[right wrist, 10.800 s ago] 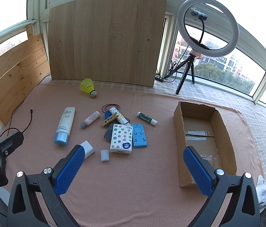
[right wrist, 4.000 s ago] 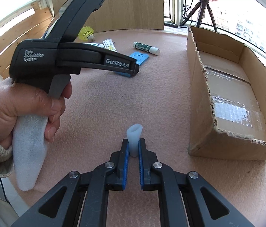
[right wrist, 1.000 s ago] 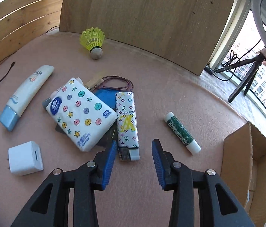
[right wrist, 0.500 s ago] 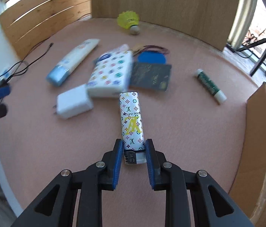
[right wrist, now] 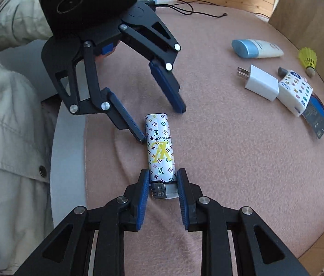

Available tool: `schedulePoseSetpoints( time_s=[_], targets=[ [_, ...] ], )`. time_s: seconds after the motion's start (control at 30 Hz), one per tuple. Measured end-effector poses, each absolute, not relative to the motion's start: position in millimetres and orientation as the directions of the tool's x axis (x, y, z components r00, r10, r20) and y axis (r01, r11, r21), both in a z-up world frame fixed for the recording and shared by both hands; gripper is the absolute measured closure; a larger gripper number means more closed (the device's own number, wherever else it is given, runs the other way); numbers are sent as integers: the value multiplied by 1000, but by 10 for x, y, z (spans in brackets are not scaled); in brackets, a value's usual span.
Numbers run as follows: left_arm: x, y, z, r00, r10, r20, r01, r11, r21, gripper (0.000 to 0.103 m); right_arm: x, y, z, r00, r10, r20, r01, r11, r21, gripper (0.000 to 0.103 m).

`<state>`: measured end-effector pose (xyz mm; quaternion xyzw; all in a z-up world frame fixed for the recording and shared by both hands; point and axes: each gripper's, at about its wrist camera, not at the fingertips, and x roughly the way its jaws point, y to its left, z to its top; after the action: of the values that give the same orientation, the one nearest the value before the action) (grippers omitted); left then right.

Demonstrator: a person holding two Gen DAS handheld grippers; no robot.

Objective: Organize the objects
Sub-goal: 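Carry the lighter over the box and open the right tool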

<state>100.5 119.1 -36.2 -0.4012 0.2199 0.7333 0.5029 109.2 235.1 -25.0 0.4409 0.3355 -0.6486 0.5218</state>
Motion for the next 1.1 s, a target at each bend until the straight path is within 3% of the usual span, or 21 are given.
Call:
schedulePoseSetpoints(
  time_s=[0.1, 0.37, 0.73, 1.1],
  targets=[
    [980, 1174, -364, -170, 570, -804, -909, -405, -95, 66, 1108, 2382, -260, -72, -400, -914, 973, -228, 24, 80],
    [1052, 1193, -235, -182, 559, -809, -912, -404, -74, 70, 1071, 2415, -218, -97, -397, -913, 961, -276, 18, 82],
    [880, 1446, 393, -305, 542, -783, -906, -418, 63, 70, 1047, 2708, 326, -232, -415, -880, 957, -259, -129, 82],
    [741, 2054, 608, -368, 520, -770, -894, -426, 139, 69, 943, 3147, 555, -306, -422, -853, 944, -251, -215, 82]
  ],
)
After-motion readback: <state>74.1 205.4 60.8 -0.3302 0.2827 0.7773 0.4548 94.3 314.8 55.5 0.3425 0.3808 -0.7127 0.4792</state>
